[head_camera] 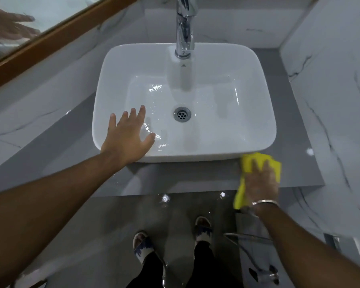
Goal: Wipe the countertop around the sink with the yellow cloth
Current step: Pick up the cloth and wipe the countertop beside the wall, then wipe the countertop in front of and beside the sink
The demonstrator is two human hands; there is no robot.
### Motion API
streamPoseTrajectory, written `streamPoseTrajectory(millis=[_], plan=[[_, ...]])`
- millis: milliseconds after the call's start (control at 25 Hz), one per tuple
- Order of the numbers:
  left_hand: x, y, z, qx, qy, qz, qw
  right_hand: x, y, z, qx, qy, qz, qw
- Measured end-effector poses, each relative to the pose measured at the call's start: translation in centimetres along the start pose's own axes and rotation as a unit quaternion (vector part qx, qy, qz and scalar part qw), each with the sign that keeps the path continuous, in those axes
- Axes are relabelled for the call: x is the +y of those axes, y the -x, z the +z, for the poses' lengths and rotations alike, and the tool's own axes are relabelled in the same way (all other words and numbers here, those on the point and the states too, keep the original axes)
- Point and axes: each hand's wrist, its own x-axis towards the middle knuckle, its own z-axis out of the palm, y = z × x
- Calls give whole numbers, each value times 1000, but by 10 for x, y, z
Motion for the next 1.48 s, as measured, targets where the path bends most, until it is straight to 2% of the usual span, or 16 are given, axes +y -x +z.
streamPoseTrajectory(millis=[40,160,280,360,400,480,560,680,760,880,1040,1160,1200,1280,1400,1480], plan=[[2,-1,1,6,0,0,1000,18,-7,-1,19,-2,73,997],[1,-2,0,9,2,-11,1000,-19,-11,13,-1,-52,97,994],[-1,-2,0,4,4,-10,1000,-110,33,29,-20,-395,53,917],[-1,0,0,1,10,-6,1000,-151,64,23,-76,-137,-227,961],[-1,0,0,1,13,-7,1000,-161,67,22,-139,-34,-309,940],[-1,1,-1,0,19,-8,1000,-154,64,9,-197,-31,-289,936],[0,1,-1,2,21,-10,1000,-121,59,-21,-170,-120,-316,925],[1,0,-1,16,26,-11,999,-92,42,-78,50,-230,-380,895],[0,-1,-1,19,21,-11,1000,-108,14,-109,114,-172,-351,914],[0,2,0,4,14,-16,1000,-135,-30,-119,25,17,-253,967],[5,8,-11,57,15,-29,998,-134,-39,-99,-32,82,-246,965],[34,54,-7,169,107,106,974,-135,-40,-99,-33,78,-244,966],[53,76,5,161,127,182,962,-137,-41,-99,-38,77,-243,966],[84,101,38,35,113,255,960,-137,-40,-98,-37,69,-240,968],[118,80,87,-128,46,134,982,-135,-43,-96,-46,58,-237,969],[124,70,111,-217,23,130,967,-134,-45,-95,-60,54,-236,968]])
